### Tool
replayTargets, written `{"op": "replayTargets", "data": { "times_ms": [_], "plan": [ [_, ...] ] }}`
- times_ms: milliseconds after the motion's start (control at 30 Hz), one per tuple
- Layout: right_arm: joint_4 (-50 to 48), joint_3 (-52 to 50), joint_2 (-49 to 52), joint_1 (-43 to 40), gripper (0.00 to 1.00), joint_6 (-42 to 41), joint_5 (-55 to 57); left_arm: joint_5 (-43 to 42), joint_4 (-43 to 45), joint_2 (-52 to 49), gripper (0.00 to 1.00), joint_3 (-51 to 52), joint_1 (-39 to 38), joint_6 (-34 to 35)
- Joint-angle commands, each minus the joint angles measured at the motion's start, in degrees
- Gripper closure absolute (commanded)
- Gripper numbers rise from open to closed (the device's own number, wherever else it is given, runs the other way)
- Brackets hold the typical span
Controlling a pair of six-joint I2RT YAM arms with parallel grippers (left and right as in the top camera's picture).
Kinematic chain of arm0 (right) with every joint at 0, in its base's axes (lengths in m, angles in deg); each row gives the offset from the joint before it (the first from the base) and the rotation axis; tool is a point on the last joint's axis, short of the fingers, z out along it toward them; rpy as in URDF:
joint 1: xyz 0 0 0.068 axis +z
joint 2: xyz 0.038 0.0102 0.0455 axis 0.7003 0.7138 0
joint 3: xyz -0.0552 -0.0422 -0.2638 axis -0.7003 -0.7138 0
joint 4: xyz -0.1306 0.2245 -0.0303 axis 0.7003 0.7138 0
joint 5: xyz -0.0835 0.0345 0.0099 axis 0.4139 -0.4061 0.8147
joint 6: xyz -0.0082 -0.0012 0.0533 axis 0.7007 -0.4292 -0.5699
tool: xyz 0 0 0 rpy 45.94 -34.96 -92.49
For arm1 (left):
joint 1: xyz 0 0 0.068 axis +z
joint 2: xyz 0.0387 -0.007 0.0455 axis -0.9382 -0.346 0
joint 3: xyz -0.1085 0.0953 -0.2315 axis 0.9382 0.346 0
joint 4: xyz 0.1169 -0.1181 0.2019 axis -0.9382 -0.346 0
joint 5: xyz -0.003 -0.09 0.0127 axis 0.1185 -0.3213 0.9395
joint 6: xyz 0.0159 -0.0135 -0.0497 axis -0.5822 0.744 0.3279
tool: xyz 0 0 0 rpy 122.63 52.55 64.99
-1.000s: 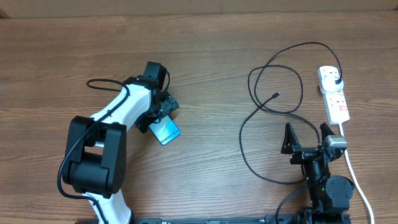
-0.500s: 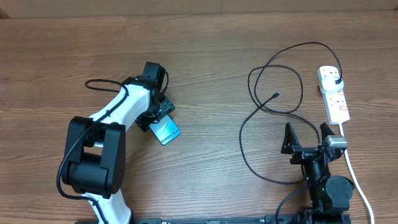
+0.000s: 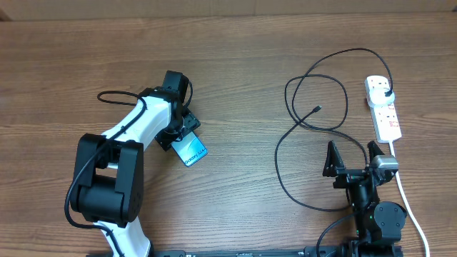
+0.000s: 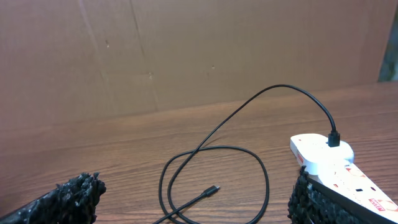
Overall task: Plug charger to phone and switch on socket
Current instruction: 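Lift the phone upright with the left gripper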
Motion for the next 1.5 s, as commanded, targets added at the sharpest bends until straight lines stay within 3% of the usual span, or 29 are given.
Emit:
{"op": "replayTargets", "data": {
  "times_ms": [0, 567, 800, 933, 1167, 1333, 1467],
  "plan": [
    [-0.22, -0.61, -0.68, -0.09, 0.00, 0.26, -0.11, -8.48, -0.22, -5.53, 0.31, 3.69, -0.11, -2.47],
    [-0.22, -0.61, -0.68, -0.09, 0.00, 0.26, -0.11, -14.27, -14.05, -5.44, 0.35, -3.56, -0.11, -10.91],
    [-0.22, -0.61, -0.68, -0.09, 0.00, 0.24, -0.11, -14.10, -14.49, -5.44, 0.35, -3.76, 0.00, -11.45],
    [-0.22, -0.61, -0.68, -0.09, 0.00, 0.24, -0.11, -9.03, -12.90, -5.44, 0.34, -4.52, 0.70, -11.50],
    [-0.22, -0.61, -0.68, -0.09, 0.00, 0.26, -0.11, 2.54, -7.61, -5.44, 0.29, -4.59, 0.85, -11.52],
    [-0.22, -0.61, -0.68, -0.09, 0.00, 0.24, -0.11, 2.75, -5.20, -5.46, 0.25, -4.57, 0.83, -11.52],
    [-0.22, -0.61, -0.68, -0.09, 0.00, 0.26, -0.11, 0.52, -5.70, -5.46, 0.11, -4.24, 0.61, -11.52]
  ]
}}
